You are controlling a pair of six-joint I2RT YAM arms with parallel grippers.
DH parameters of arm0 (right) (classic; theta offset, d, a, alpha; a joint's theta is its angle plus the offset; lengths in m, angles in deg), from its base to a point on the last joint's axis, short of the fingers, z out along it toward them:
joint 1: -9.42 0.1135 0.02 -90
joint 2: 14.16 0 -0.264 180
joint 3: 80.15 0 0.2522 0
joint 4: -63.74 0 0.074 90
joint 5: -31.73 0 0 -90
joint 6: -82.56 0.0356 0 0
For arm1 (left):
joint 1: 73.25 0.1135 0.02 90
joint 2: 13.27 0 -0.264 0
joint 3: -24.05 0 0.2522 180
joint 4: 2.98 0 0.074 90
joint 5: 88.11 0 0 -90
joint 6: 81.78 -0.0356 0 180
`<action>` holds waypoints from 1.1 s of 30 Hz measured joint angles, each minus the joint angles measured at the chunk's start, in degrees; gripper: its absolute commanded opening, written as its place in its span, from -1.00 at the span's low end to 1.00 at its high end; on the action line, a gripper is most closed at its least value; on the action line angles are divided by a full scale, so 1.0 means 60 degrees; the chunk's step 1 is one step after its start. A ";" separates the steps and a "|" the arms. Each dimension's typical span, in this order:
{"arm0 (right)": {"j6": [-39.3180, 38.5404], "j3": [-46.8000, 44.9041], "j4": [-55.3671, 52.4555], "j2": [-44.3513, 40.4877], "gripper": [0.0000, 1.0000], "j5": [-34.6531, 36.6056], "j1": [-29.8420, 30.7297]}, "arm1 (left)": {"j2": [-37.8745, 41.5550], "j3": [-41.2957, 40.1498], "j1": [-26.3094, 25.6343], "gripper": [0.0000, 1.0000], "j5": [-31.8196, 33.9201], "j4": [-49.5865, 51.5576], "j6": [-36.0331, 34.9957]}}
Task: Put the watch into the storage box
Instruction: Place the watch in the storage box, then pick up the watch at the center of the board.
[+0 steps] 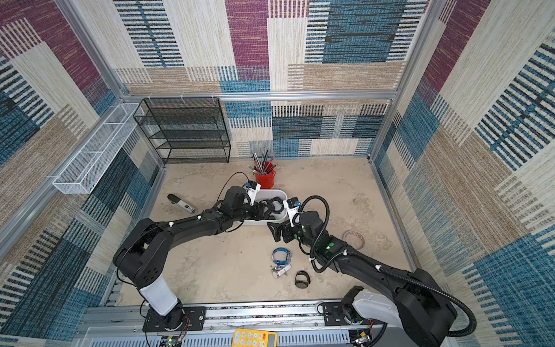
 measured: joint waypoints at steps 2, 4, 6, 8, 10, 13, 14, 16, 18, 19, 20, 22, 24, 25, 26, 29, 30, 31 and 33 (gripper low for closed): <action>0.0000 0.0000 0.0000 0.0000 0.99 0.0004 0.0004 | 0.0120 -0.0127 0.0007 0.82 -0.0004 -0.0062 0.0029; 0.0007 0.0000 0.0000 0.0000 0.99 0.0047 0.0004 | 0.0262 -0.0291 0.0011 0.97 -0.0004 -0.0171 0.0040; 0.0036 0.0000 0.0000 0.0007 0.99 0.0076 0.0007 | 0.0397 -0.0444 0.0011 0.99 -0.0015 -0.0211 0.0062; 0.0069 0.0000 0.0000 0.0033 0.99 0.0106 0.0007 | 0.0492 -0.0561 0.0011 0.99 -0.0015 -0.0248 0.0069; 0.0087 0.0000 0.0000 0.0055 0.99 0.0109 0.0007 | 0.0583 -0.0656 0.0022 0.99 -0.0011 -0.0248 0.0069; 0.0135 0.0000 0.0004 0.0087 0.99 0.0146 0.0007 | 0.0729 -0.0783 0.0036 0.99 0.0011 -0.0255 0.0066; 0.0135 0.0000 0.0004 0.0087 0.99 0.0146 0.0007 | 0.0794 -0.0823 0.0036 0.99 0.0022 -0.0255 0.0066; 0.0135 0.0000 0.0000 0.0091 0.99 0.0142 0.0007 | 0.0940 -0.0907 0.0055 0.99 0.0033 -0.0255 0.0062; 0.0135 0.0029 -0.0015 0.0095 0.99 0.0138 0.0007 | 0.1151 -0.1024 0.0066 0.98 0.0095 -0.0255 0.0058; 0.0135 0.0058 -0.0018 0.0102 0.99 0.0131 0.0007 | 0.1290 -0.1104 0.0073 0.98 0.0189 -0.0255 0.0055; 0.0135 0.0095 -0.0047 0.0102 0.99 0.0127 0.0007 | 0.1457 -0.1209 0.0073 0.98 0.0346 -0.0251 0.0029; 0.0135 0.0146 -0.0138 0.0102 0.99 0.0066 0.0007 | 0.1803 -0.1464 0.0095 0.99 0.0543 -0.0266 0.0004; 0.0164 0.0157 -0.0270 0.0102 0.99 0.0066 0.0007 | 0.2240 -0.1836 0.0113 0.98 0.0838 -0.0266 -0.0018; 0.0171 0.0157 -0.0346 0.0102 0.99 0.0062 0.0007 | 0.2481 -0.2040 0.0117 0.98 0.1016 -0.0262 -0.0022; 0.0208 0.0164 -0.0437 0.0106 0.99 0.0058 0.0007 | 0.2765 -0.2299 0.0135 0.99 0.1184 -0.0288 -0.0022; 0.0328 0.0233 -0.0725 0.0175 0.99 -0.0007 0.0000 | 0.3650 -0.3016 0.0153 0.99 0.1588 -0.0346 -0.0022; 0.0361 0.0262 -0.0805 0.0204 0.97 -0.0018 0.0000 | 0.3963 -0.3271 0.0160 0.98 0.1632 -0.0404 -0.0018; 0.0412 0.0302 -0.0907 0.0248 0.96 -0.0015 0.0000 | 0.4251 -0.3504 0.0160 0.98 0.1778 -0.0448 -0.0018; 0.0583 0.0386 -0.1129 0.0375 0.92 -0.0022 0.0000 | 0.4885 -0.4036 0.0160 0.98 0.1909 -0.0510 -0.0015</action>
